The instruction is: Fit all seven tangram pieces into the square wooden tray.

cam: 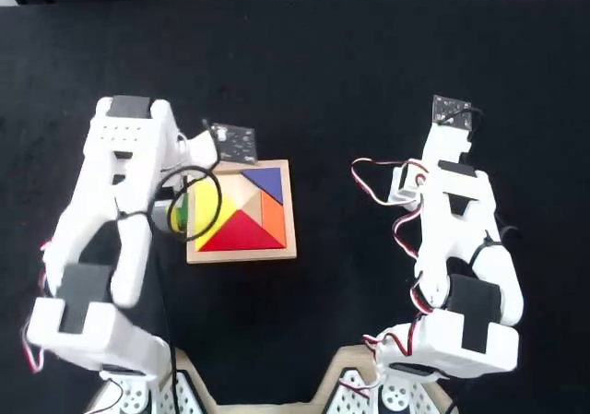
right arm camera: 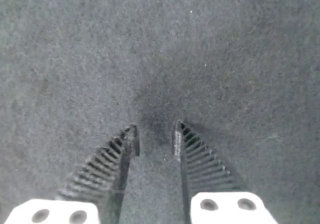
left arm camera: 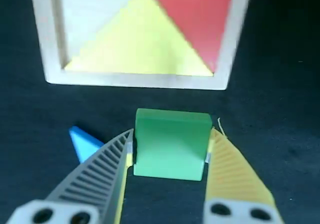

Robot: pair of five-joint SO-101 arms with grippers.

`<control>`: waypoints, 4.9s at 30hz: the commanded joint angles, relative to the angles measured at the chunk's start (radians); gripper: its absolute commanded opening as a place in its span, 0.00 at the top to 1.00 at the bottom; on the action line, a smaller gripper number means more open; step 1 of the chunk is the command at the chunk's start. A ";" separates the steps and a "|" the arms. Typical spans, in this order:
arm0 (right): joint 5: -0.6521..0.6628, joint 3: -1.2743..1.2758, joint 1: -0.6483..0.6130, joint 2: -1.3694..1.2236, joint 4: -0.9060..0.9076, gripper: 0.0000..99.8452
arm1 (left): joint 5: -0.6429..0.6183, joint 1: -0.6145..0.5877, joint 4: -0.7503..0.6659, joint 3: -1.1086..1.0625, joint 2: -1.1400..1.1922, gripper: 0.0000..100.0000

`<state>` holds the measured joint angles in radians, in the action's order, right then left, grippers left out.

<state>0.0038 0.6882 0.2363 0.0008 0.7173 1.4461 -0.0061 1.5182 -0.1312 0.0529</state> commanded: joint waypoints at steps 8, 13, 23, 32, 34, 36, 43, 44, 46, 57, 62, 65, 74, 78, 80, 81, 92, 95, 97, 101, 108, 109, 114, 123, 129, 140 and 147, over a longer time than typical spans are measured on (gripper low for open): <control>-0.006 -0.048 0.006 -0.001 0.006 0.88 | -0.884 0.275 -0.336 -0.050 -0.078 0.97; -0.006 -0.048 0.008 -0.001 0.008 0.88 | -0.758 0.216 -0.572 -0.104 0.021 0.97; -0.006 -0.050 0.005 -0.002 0.003 0.88 | -0.756 0.188 -0.525 0.027 0.224 0.97; -0.006 -0.050 0.002 -0.002 0.002 0.88 | -0.835 0.193 -0.517 0.071 0.278 0.97; -0.006 -0.050 0.002 -0.002 0.002 0.88 | -0.835 0.193 -0.482 0.079 0.276 0.97; -0.006 -0.050 0.002 -0.002 0.002 0.88 | -0.838 0.196 -0.436 0.090 0.275 0.97; -0.006 -0.048 0.002 -0.002 0.000 0.88 | -0.890 0.193 -0.370 0.114 0.279 0.97; -0.006 -0.048 0.002 -0.002 0.000 0.88 | -0.899 0.196 -0.371 0.114 0.279 0.97; -0.006 -0.048 0.002 -0.002 0.000 0.88 | -0.905 0.199 -0.365 0.110 0.281 0.91; -0.002 -0.048 0.002 -0.002 0.002 0.88 | -0.905 0.216 -0.364 0.105 0.282 0.73; 0.000 -0.048 0.002 -0.002 0.002 0.88 | -0.905 0.225 -0.368 0.108 0.282 0.73; 0.000 -0.048 0.002 -0.002 0.002 0.88 | -0.905 0.213 -0.373 0.116 0.273 0.73; 0.000 -0.048 0.002 -0.002 0.000 0.88 | -0.893 0.018 -0.402 0.265 0.284 0.73; 0.000 -0.048 0.000 -0.002 0.000 0.88 | -0.802 0.016 -0.468 0.194 0.284 0.73; 0.000 -0.048 0.000 -0.002 0.000 0.88 | -0.776 0.018 -0.537 0.128 0.284 0.73; 0.000 -0.048 0.000 -0.002 0.000 0.88 | -0.770 0.018 -0.577 0.096 0.284 0.73; -0.002 -0.048 0.000 -0.002 0.000 0.88 | -0.773 0.018 -0.671 0.012 0.284 0.73; -0.002 -0.048 0.000 -0.002 0.000 0.88 | -0.772 0.015 -0.672 0.012 0.284 0.73; -0.002 -0.048 0.000 -0.004 0.000 0.88 | -0.772 0.012 -0.672 0.016 0.284 0.73; -0.002 -0.048 0.000 -0.004 0.000 0.88 | -0.770 0.018 -0.721 -0.018 0.285 0.73; -0.002 -0.048 0.000 -0.004 0.000 0.88 | -0.770 0.019 -0.838 -0.062 0.348 0.73; -0.002 -0.048 0.000 -0.004 0.000 0.88 | -0.770 0.024 -0.838 -0.062 0.353 0.73; 0.000 -0.048 0.000 -0.004 0.000 0.88 | -0.772 0.054 -0.764 -0.044 0.351 0.73; 0.000 -0.048 0.000 -0.004 0.000 0.88 | -0.769 0.054 -0.617 -0.005 0.331 0.73; 0.000 -0.048 0.000 -0.004 0.000 0.88 | -0.770 0.061 -0.611 0.004 0.322 0.73; 0.000 -0.048 0.000 -0.004 0.000 0.88 | -0.767 -0.090 -0.612 0.091 0.109 0.73; 0.000 -0.048 0.000 -0.004 0.000 0.88 | -0.399 -0.272 -0.465 0.053 0.032 0.73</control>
<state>0.0054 0.6882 0.2363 -0.0069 0.7173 0.8769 -0.2102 0.9843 -0.0959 0.1327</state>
